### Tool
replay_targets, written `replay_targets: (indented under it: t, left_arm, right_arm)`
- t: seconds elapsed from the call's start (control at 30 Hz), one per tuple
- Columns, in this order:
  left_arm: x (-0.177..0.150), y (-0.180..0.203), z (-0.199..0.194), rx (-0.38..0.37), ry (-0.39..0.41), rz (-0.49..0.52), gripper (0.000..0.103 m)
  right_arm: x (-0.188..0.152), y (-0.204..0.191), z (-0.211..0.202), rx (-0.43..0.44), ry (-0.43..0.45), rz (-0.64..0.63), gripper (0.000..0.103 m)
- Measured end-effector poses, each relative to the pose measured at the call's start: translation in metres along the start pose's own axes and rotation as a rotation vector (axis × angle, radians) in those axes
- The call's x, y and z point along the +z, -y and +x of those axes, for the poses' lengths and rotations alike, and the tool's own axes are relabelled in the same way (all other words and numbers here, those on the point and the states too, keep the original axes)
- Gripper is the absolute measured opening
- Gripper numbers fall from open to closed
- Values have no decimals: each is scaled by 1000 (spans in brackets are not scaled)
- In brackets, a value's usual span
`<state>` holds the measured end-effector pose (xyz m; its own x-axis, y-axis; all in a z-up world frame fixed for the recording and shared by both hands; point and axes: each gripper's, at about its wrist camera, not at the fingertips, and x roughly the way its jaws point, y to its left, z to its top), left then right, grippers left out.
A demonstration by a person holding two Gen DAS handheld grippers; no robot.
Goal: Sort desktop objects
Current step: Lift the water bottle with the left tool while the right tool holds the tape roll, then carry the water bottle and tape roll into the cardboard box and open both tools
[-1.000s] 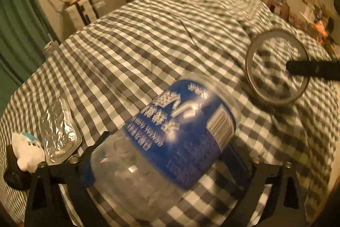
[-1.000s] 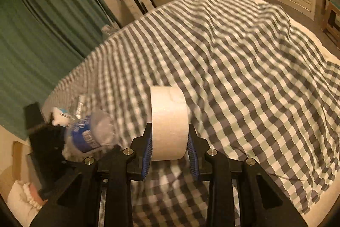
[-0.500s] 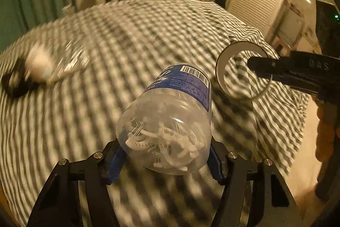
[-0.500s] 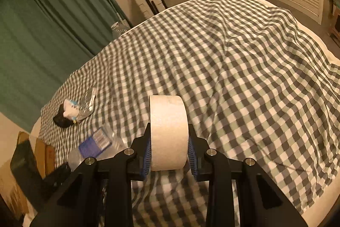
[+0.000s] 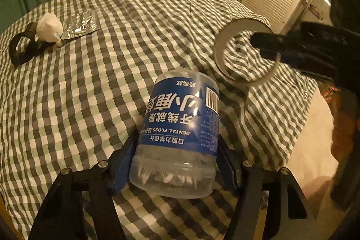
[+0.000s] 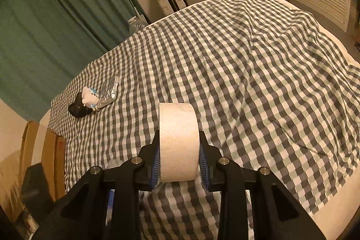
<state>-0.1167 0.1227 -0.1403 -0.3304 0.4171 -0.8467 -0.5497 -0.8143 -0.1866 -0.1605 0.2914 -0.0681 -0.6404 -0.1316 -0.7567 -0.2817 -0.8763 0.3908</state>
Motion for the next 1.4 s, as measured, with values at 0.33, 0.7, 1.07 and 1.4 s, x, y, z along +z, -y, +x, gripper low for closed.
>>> replay_targets:
  t: [0.33,0.7,1.07,1.4]
  left_arm:
    - [-8,-18,-66,1,171,-157,65]
    - [-7,-76,-233,168,455,-223,65]
    - [-71,-206,-295,488,368,-361,65]
    - [-104,-234,-292,520,365,-426,100]
  right_arm:
    - [-19,-27,-28,64,9,-72,29]
    - [-41,-177,-84,284,81,-291,28]
    - [-87,-363,-50,420,-47,-488,28]
    - [-88,-409,-37,387,-11,-509,64]
